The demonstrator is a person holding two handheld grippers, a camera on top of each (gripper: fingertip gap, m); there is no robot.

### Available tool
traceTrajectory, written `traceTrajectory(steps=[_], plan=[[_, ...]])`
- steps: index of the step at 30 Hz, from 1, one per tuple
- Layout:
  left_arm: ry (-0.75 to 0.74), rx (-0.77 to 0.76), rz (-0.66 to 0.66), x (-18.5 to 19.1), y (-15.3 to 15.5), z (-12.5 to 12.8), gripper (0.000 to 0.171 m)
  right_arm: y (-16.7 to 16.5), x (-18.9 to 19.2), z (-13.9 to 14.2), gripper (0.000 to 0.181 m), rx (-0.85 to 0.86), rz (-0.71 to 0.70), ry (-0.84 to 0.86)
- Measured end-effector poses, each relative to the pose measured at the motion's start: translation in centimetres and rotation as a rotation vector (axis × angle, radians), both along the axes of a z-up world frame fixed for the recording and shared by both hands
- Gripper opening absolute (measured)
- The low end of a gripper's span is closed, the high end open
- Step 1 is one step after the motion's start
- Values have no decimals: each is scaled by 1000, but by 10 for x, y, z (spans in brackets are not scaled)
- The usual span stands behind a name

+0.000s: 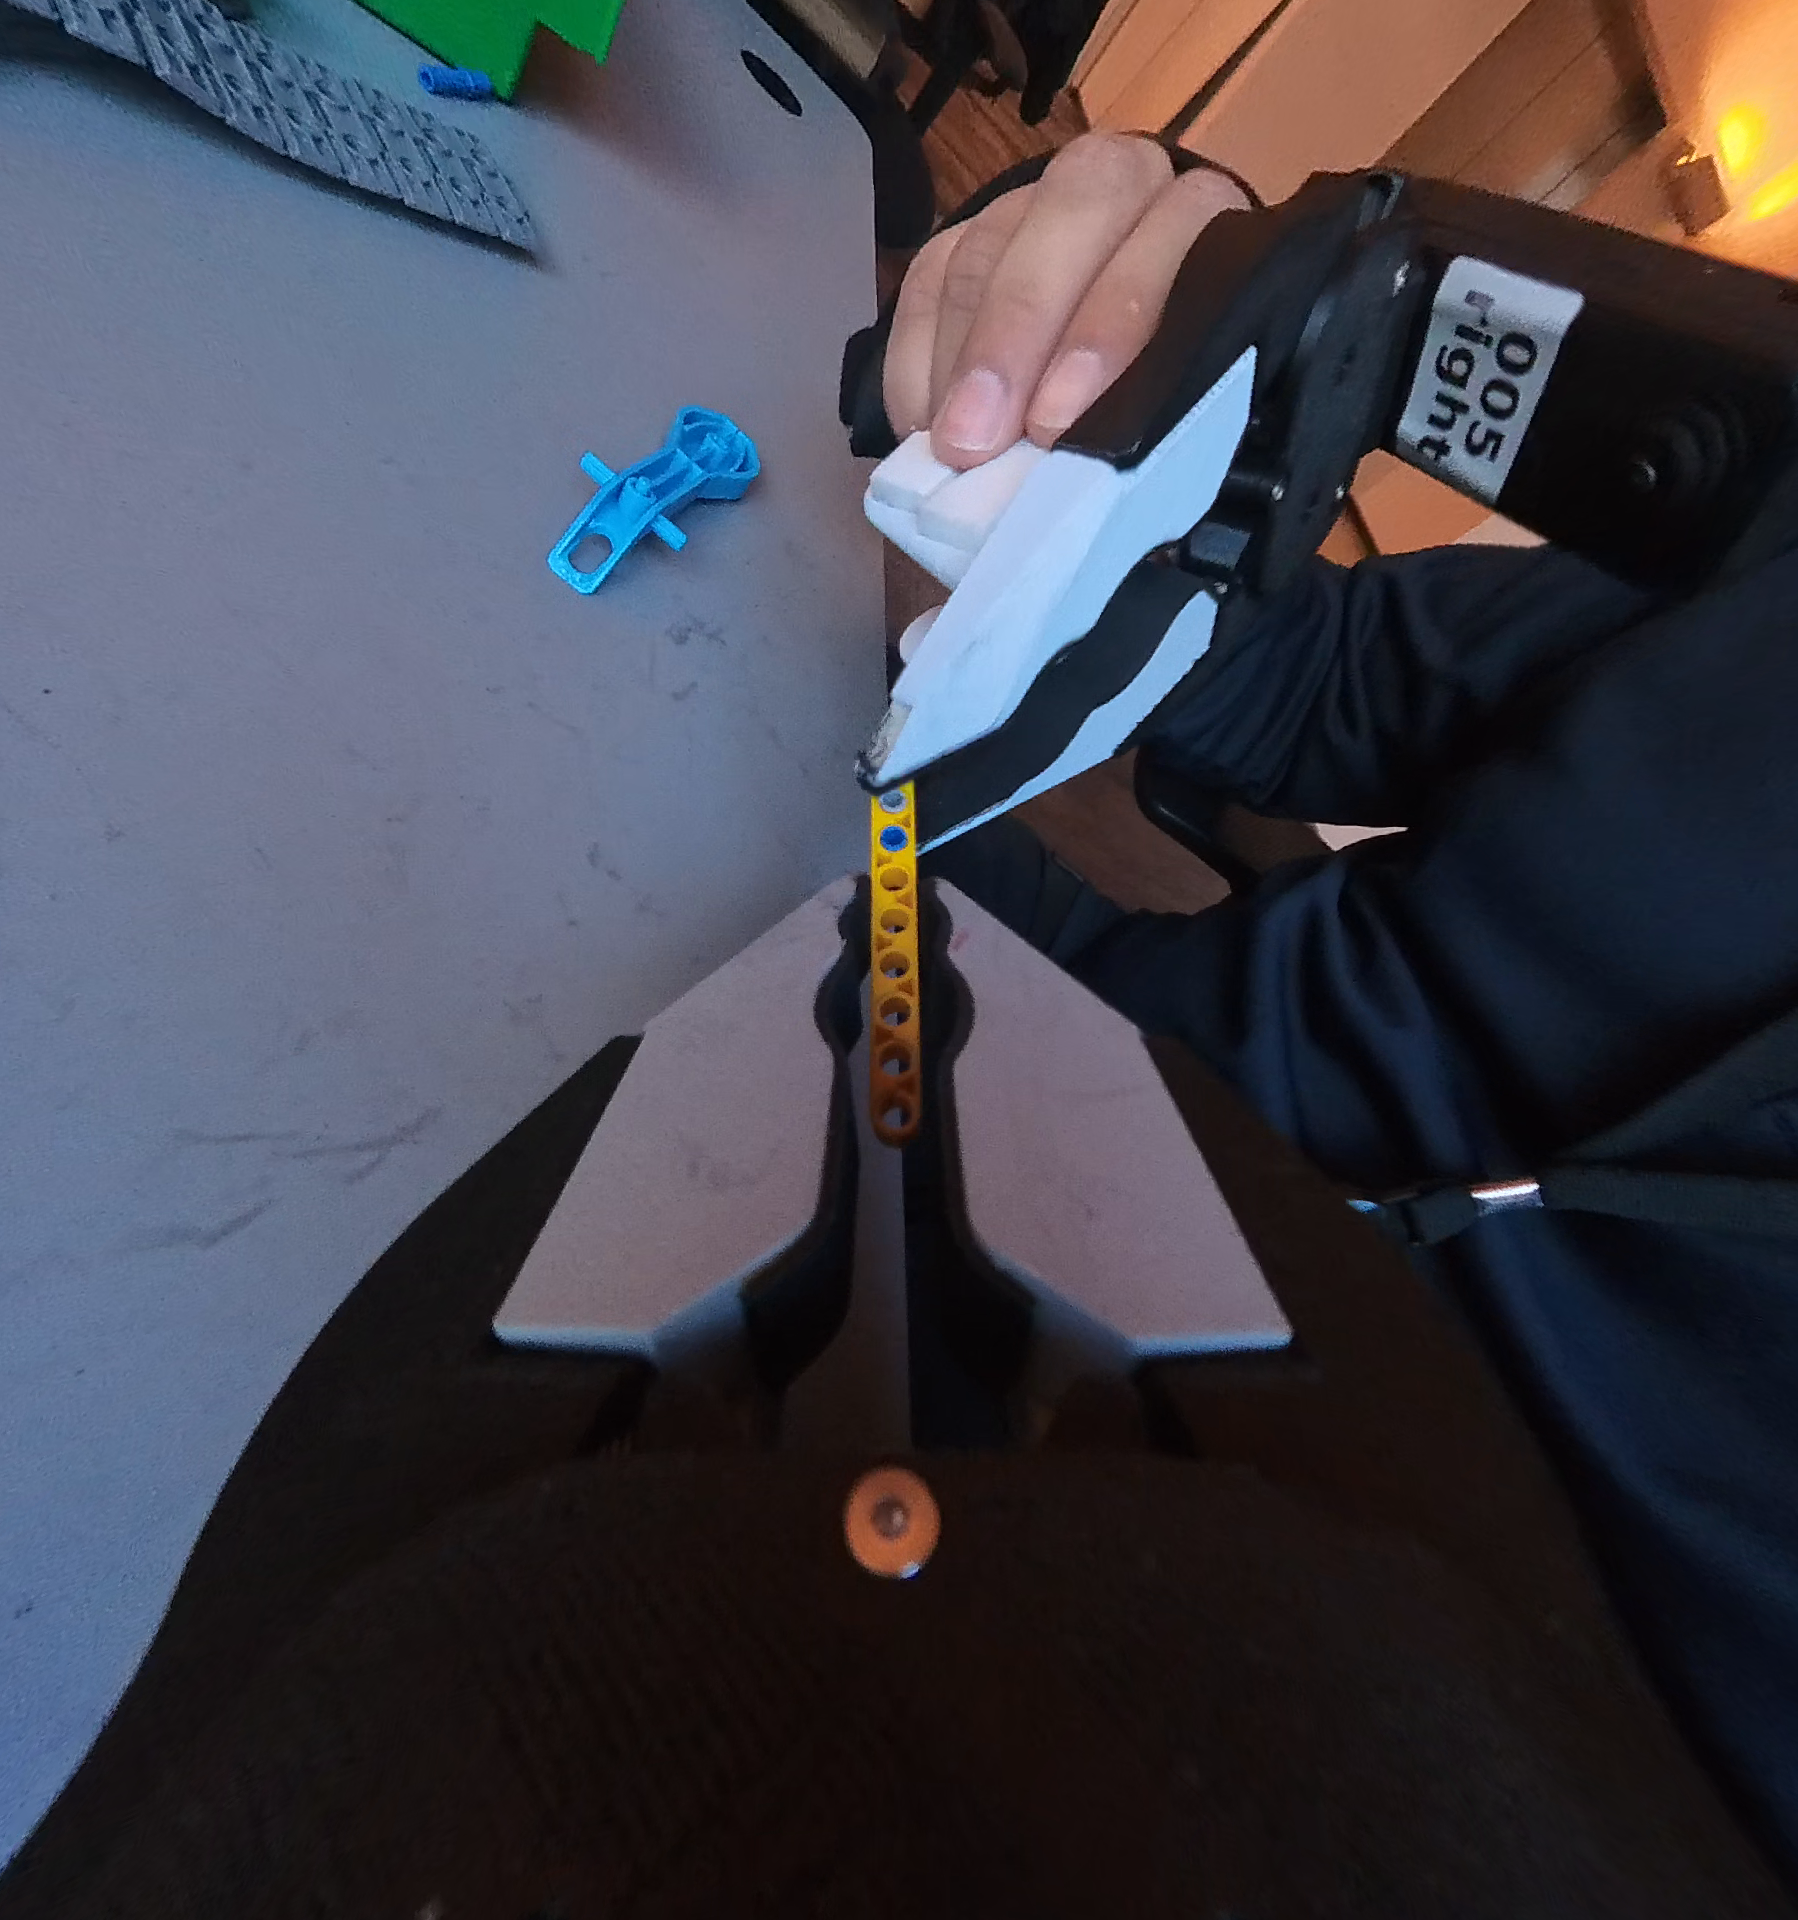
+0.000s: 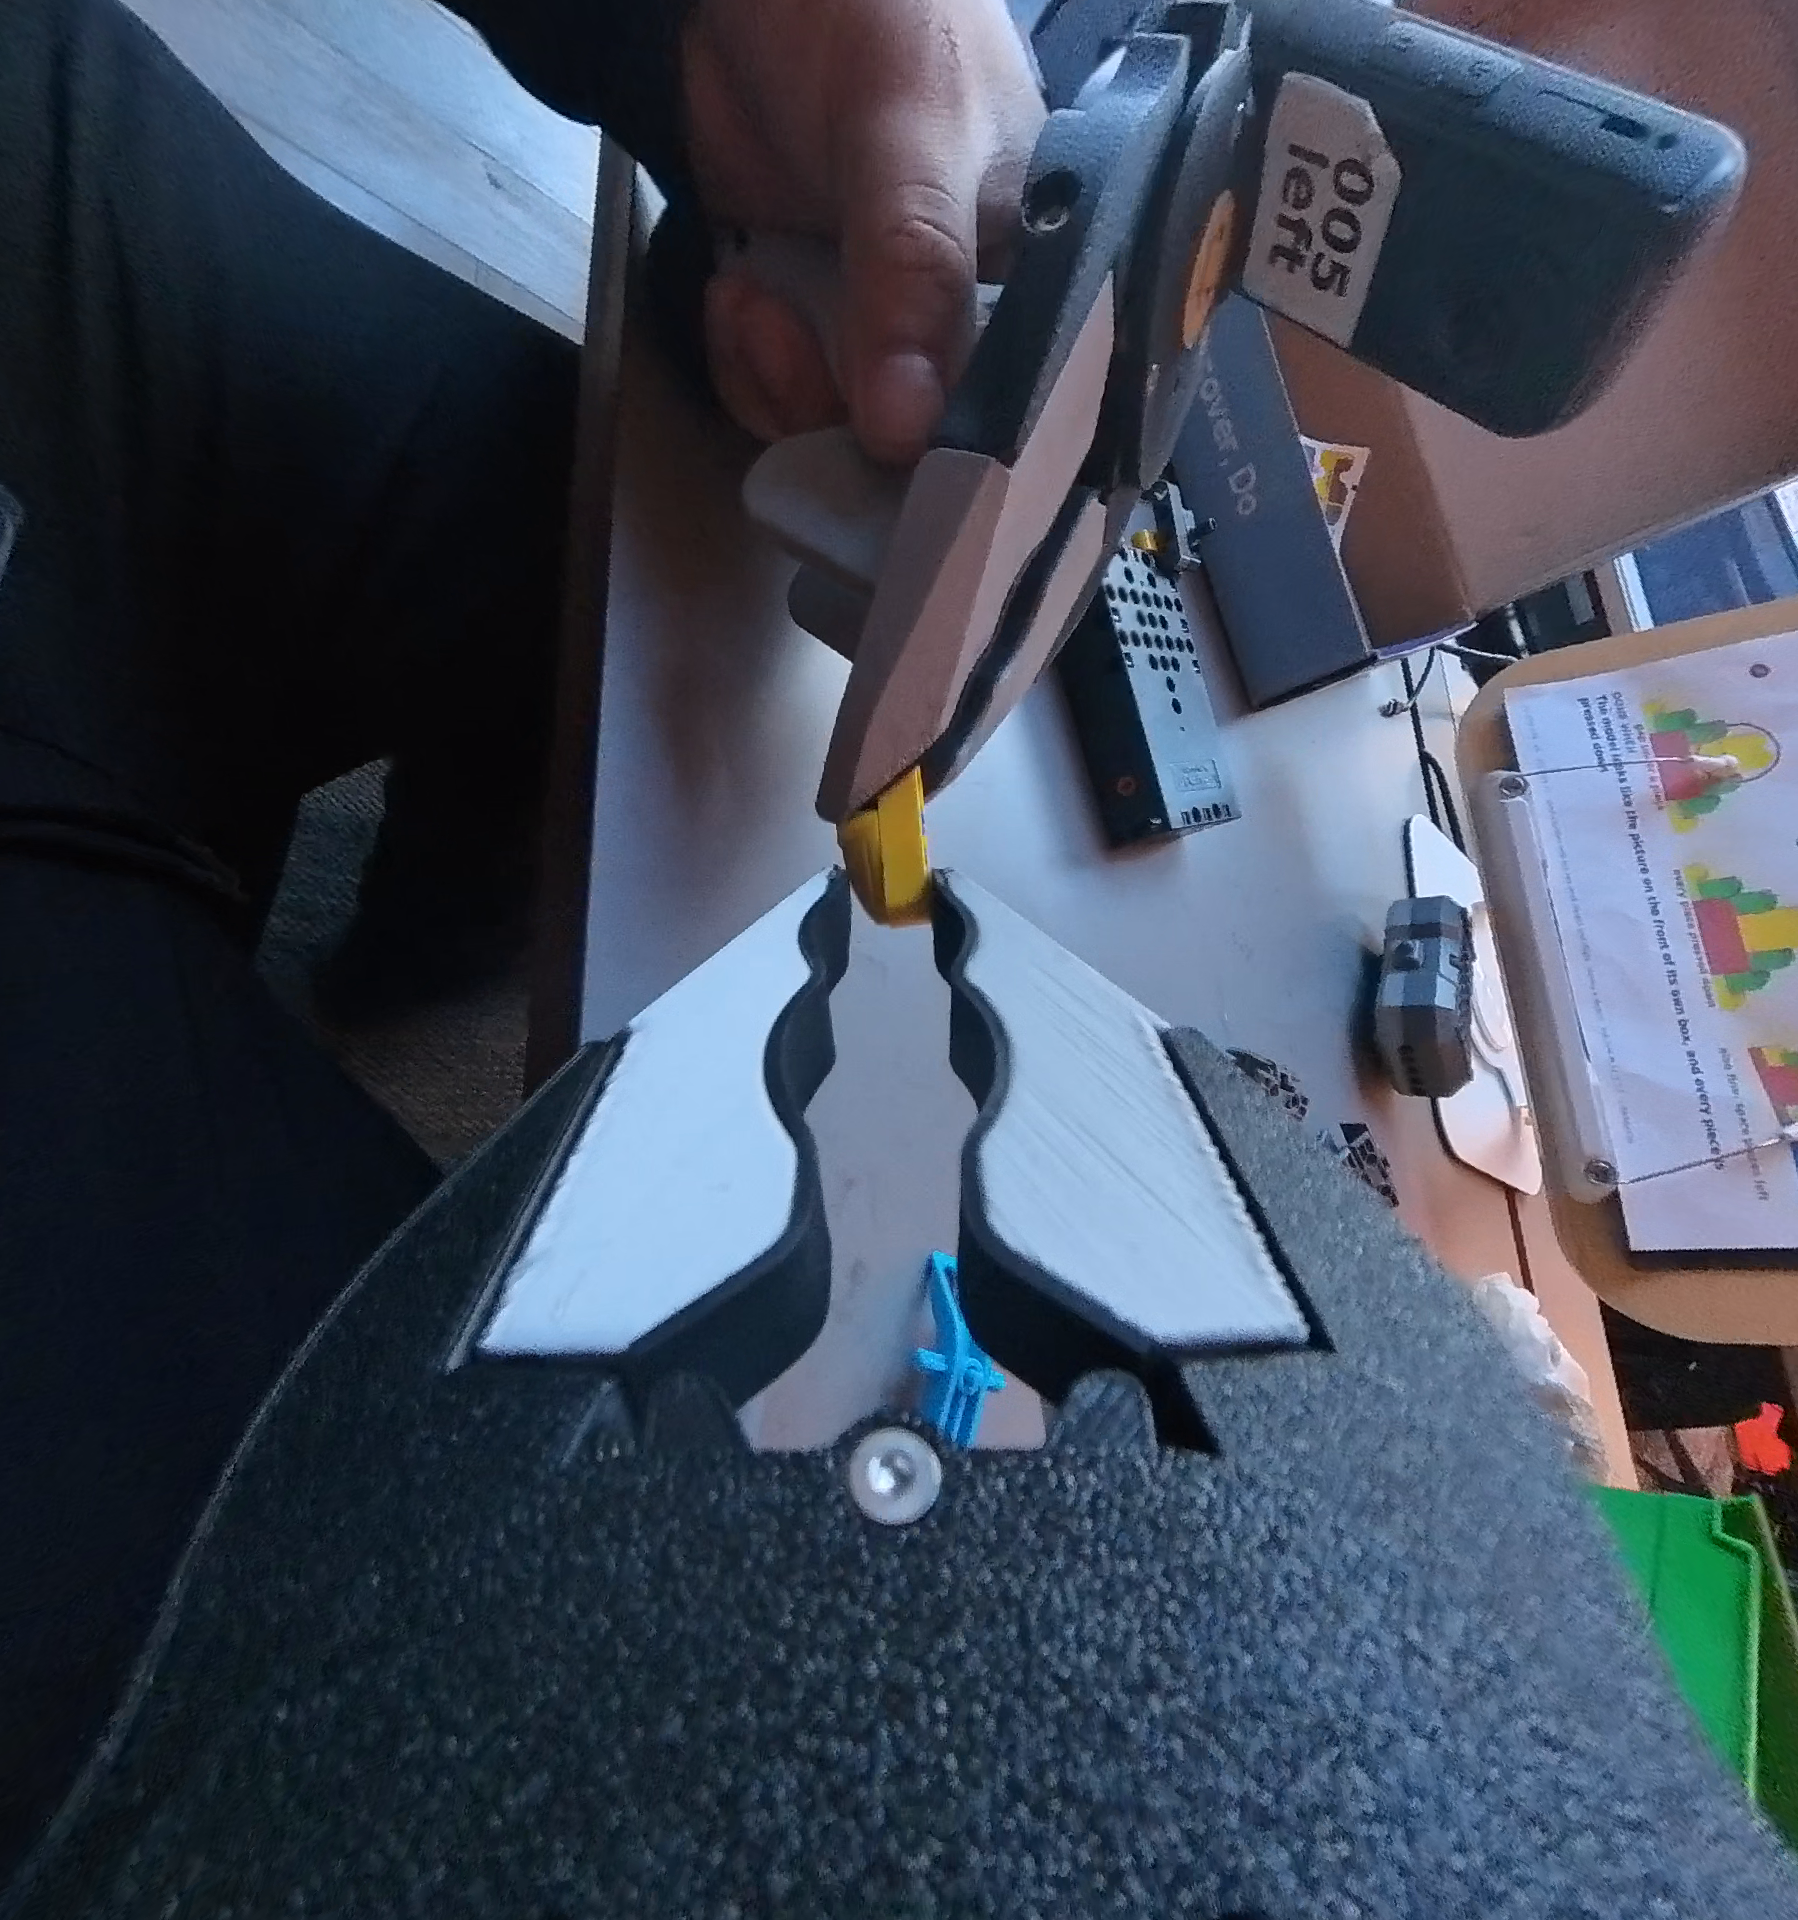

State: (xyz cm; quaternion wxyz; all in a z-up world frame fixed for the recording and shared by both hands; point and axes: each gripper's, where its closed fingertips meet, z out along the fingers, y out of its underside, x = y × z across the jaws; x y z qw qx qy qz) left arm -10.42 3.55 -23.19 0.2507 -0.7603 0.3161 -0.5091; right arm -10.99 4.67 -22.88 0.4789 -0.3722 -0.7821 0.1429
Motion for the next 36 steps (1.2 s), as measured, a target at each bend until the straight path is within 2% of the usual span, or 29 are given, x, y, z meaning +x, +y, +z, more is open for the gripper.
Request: traceTrajectory(steps=[4, 8, 16, 23, 25, 27, 30, 36], plan=[[27, 66, 20, -1, 4, 1, 6, 1, -1, -2, 11, -32, -19, -2], [100, 214, 72, -6, 14, 3, 11, 7, -3, -4, 10, -93, -46, 14], [415, 619, 147, -25, 37, -6, 18, 26, 4, -10, 10, -235, -131, 19], [605, 799, 140, -30, 43, -16, 26, 31, 3, -20, 10, -326, -167, -6], [672, 882, 148, -32, 47, -16, 37, 32, 3, -21, 10, -341, -176, -9], [731, 942, 123, -32, 46, -20, 28, 31, 3, -21, 10, -369, -172, -4], [802, 986, 103, -31, 48, -28, 24, 29, 3, -21, 10, -400, -166, -16], [862, 1040, 51, -29, 50, -36, 11, 27, 3, -28, 10, -435, -170, -66]])
